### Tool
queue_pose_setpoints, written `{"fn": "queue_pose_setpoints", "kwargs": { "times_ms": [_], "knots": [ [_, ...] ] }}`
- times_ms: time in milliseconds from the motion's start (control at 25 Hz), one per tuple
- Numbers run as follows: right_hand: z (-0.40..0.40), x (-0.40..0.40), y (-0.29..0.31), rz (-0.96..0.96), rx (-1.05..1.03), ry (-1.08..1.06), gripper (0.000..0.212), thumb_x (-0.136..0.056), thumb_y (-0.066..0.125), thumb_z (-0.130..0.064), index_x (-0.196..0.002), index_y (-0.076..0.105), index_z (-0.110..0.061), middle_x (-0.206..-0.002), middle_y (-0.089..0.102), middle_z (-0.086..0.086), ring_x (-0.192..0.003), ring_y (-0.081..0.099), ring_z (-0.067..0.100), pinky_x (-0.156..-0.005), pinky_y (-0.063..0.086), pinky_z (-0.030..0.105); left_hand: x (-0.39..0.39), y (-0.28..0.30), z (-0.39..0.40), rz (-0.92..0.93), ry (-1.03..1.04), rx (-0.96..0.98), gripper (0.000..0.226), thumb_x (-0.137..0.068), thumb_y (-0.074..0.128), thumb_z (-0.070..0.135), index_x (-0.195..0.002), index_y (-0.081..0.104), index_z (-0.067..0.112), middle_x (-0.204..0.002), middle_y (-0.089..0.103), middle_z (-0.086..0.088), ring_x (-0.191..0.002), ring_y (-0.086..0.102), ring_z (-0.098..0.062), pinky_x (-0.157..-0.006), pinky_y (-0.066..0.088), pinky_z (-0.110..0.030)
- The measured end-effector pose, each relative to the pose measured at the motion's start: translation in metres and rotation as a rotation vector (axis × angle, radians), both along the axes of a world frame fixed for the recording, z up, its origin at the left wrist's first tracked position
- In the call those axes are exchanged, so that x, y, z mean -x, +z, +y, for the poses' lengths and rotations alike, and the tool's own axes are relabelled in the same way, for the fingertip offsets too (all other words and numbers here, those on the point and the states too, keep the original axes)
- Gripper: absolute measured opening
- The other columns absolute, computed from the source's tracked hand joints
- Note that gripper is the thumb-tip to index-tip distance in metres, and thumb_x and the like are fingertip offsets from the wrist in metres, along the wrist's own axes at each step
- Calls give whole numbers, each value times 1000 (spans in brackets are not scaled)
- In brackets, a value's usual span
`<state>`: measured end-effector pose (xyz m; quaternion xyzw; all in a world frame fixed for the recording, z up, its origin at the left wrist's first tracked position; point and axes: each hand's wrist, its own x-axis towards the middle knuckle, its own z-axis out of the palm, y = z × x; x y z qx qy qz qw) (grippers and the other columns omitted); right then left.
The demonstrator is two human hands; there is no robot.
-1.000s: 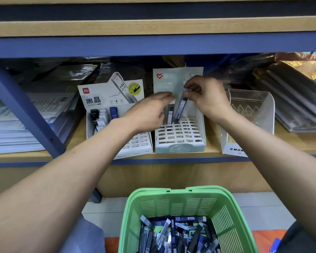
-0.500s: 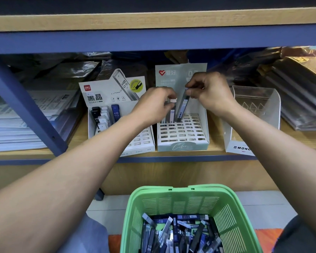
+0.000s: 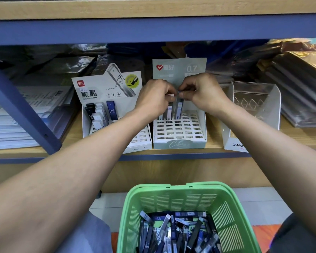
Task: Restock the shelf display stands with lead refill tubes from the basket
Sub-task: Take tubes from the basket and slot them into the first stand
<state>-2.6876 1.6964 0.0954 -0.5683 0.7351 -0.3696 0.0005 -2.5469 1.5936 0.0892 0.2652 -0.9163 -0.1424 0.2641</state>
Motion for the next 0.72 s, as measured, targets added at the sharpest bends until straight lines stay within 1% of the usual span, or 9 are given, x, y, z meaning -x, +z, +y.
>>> {"fn": "queue_pose_setpoints", "kwargs": {
  "times_ms": [160, 240, 360, 480, 600, 640, 720],
  "knots": [
    [0, -3, -6, 70, -27, 18, 7, -89, 74, -15, -97, 75, -14, -87, 72, 2, -85, 67, 18, -78, 52, 28, 1, 0, 1, 7, 32, 3, 15, -88, 74, 22, -102, 78, 25, -99, 75, -3, -96, 67, -24, -82, 54, -37],
    [-1, -3, -10, 47, -32, -3, 9, -92, 70, -13, -99, 75, -17, -88, 70, 1, -87, 67, 19, -78, 48, 23, 2, -1, 1, 1, 42, 18, 17, -87, 74, 22, -104, 76, 24, -99, 74, -4, -96, 67, -26, -81, 54, -38],
    [-1, -3, -13, 62, -35, -37, 17, -95, 65, -12, -107, 76, -16, -99, 73, 2, -94, 66, 17, -81, 44, 21, 0, -3, -1, 16, 48, 40, 18, -86, 74, 23, -105, 72, 22, -99, 73, -4, -94, 67, -27, -80, 55, -40],
    [2, -7, -14, 90, 6, -49, 24, -95, 62, -12, -115, 75, -16, -112, 74, 2, -102, 65, 19, -87, 48, 25, -3, -4, 1, -22, 32, 74, 22, -89, 68, 22, -110, 71, 20, -104, 73, -6, -99, 65, -29, -82, 54, -39],
    [11, -14, -16, 54, 29, -86, 36, -94, 58, -13, -128, 67, -18, -115, 71, 2, -99, 65, 19, -89, 51, 29, -10, 0, 5, 8, 6, 94, 39, -89, 65, 20, -128, 62, 16, -124, 67, -9, -115, 60, -30, -94, 51, -38],
    [16, -18, -16, 55, 45, -108, 37, -93, 57, -13, -129, 66, -18, -116, 71, 2, -97, 65, 21, -87, 52, 30, -15, 2, 8, 36, -2, 105, 40, -89, 63, 15, -129, 60, 13, -127, 65, -10, -119, 58, -30, -96, 49, -38],
    [30, -33, -20, 91, 119, -176, 37, -91, 54, -12, -126, 65, -18, -119, 68, 2, -97, 64, 24, -82, 51, 33, -28, 4, 20, 101, -4, 188, 37, -84, 56, 5, -120, 60, 7, -121, 64, -12, -116, 55, -31, -94, 46, -41]
  ]
}}
